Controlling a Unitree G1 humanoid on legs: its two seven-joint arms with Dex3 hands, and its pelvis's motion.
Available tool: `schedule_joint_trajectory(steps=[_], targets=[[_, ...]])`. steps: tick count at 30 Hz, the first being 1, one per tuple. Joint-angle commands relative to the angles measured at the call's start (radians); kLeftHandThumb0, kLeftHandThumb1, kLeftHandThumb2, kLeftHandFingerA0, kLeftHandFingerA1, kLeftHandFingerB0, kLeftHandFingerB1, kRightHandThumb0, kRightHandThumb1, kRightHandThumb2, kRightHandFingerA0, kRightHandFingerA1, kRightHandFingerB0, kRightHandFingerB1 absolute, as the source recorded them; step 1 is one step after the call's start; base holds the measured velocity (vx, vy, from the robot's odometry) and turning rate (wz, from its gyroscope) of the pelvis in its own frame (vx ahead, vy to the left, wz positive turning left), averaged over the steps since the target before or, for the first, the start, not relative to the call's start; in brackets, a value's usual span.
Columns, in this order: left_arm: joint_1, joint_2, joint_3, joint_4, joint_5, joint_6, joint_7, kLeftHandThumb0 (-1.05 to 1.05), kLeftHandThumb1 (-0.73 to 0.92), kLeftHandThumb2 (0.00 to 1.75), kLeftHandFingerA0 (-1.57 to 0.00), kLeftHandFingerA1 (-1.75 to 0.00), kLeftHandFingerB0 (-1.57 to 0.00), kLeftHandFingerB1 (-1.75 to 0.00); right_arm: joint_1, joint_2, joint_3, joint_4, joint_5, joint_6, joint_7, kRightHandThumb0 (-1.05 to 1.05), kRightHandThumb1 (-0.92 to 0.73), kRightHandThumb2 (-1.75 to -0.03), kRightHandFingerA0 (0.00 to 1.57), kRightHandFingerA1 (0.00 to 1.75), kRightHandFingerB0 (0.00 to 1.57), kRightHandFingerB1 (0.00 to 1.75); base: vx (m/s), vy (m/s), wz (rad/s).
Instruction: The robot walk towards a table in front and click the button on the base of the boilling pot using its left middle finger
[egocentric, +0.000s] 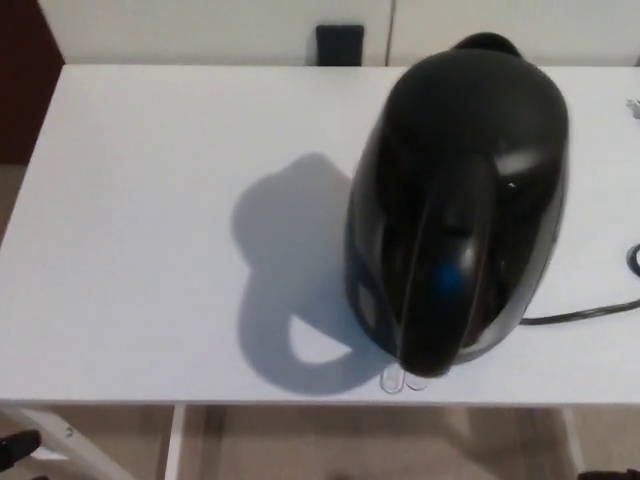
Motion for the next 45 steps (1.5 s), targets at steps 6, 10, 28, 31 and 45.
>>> schedule_joint_trajectory(steps=[6,10,28,31,45], targets=[[0.013,0.014,0.0,0.003,-0.001,-0.007,0.006,-0.25,0.59,0.55,-0.42,-0.39,-0.39,-0.37,0.001,-0.01,0.006,0.008,-0.008,0.003,0.0,-0.36,-0.51,-0.74,0.66,0.6,0.47,0.51,-0.09,0.152,0.08],[0.01,0.019,0.001,0.018,-0.007,-0.013,-0.013,-0.26,0.59,0.56,-0.41,-0.39,-0.38,-0.37,0.007,-0.009,0.007,0.001,-0.011,0.0,-0.002,-0.35,-0.52,-0.75,0.66,0.6,0.48,0.51,-0.1,0.189,0.05],[0.015,0.013,-0.001,0.0,-0.005,0.001,0.007,-0.23,0.59,0.55,-0.41,-0.39,-0.38,-0.37,0.006,-0.011,0.012,0.001,-0.015,0.005,-0.006,-0.27,-0.6,-0.57,0.73,0.53,0.53,0.42,0.01,0.008,0.04],[0.015,0.014,-0.001,-0.006,-0.005,0.005,0.009,-0.24,0.6,0.56,-0.43,-0.39,-0.38,-0.37,0.002,-0.013,0.02,0.006,-0.026,0.001,-0.012,-0.36,-0.52,-0.75,0.66,0.61,0.48,0.52,0.0,0.0,0.0],[0.403,-0.026,-0.443,-0.624,0.38,-0.442,0.085,-0.57,0.46,0.75,-0.37,-0.45,-0.3,-0.43,0.003,-0.013,0.022,0.013,-0.023,0.014,-0.01,-0.34,-0.52,-0.74,0.64,0.59,0.47,0.51,0.0,0.0,0.0]])
